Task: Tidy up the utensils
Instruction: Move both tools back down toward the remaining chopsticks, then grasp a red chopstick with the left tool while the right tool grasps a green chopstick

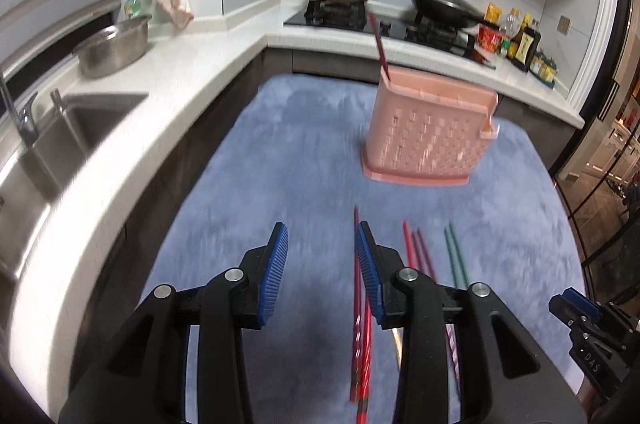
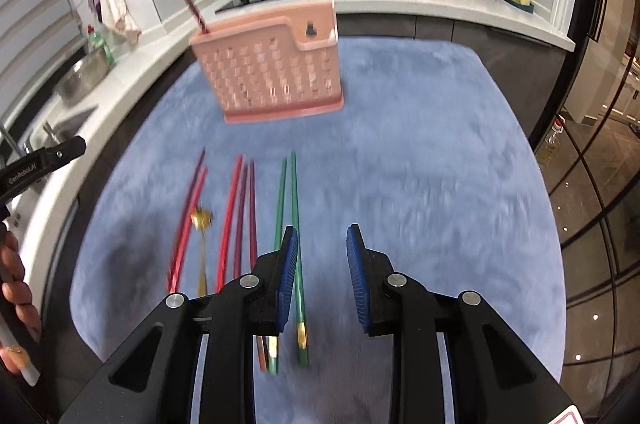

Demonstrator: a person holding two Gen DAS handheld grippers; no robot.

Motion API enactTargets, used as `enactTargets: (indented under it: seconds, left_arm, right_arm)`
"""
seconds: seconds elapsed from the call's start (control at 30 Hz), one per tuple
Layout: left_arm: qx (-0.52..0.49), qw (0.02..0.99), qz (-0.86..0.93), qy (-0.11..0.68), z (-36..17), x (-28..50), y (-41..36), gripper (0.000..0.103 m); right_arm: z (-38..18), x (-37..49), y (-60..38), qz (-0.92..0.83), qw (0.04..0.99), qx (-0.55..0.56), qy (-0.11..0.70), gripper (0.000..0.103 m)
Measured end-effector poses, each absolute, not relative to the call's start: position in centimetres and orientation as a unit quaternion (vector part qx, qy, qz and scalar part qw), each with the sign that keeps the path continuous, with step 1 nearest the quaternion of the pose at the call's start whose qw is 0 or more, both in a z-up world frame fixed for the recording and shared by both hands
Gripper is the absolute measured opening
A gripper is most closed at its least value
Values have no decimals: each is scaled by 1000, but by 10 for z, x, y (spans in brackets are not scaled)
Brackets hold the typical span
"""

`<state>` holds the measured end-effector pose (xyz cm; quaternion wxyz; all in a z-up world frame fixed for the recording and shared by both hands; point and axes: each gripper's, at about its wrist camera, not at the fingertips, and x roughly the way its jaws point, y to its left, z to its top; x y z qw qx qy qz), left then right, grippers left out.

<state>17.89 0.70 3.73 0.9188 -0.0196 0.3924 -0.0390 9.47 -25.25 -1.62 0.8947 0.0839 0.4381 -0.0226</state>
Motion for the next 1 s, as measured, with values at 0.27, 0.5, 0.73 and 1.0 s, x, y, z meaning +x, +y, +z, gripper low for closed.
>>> enactTargets:
  seconds: [0.27,0.5,0.73,1.0]
  left_arm:
    - [-21,902,-36,429,-6,147,15,34]
    - [-19,892,-36,450,-30,131,18,34]
    - [-19,885,-39,463,-43,124,18,34]
    - [-18,879,-44,474,-53,120,16,34]
  right_arm:
    - [-64,67,-236,-27,880,80,468,25]
    - [-89,58,-230,-25,870,85,484,25]
    - [-100,59,-224,-19,866,86,492,25]
    - [-109,62,-221,-20,864,86,496,20]
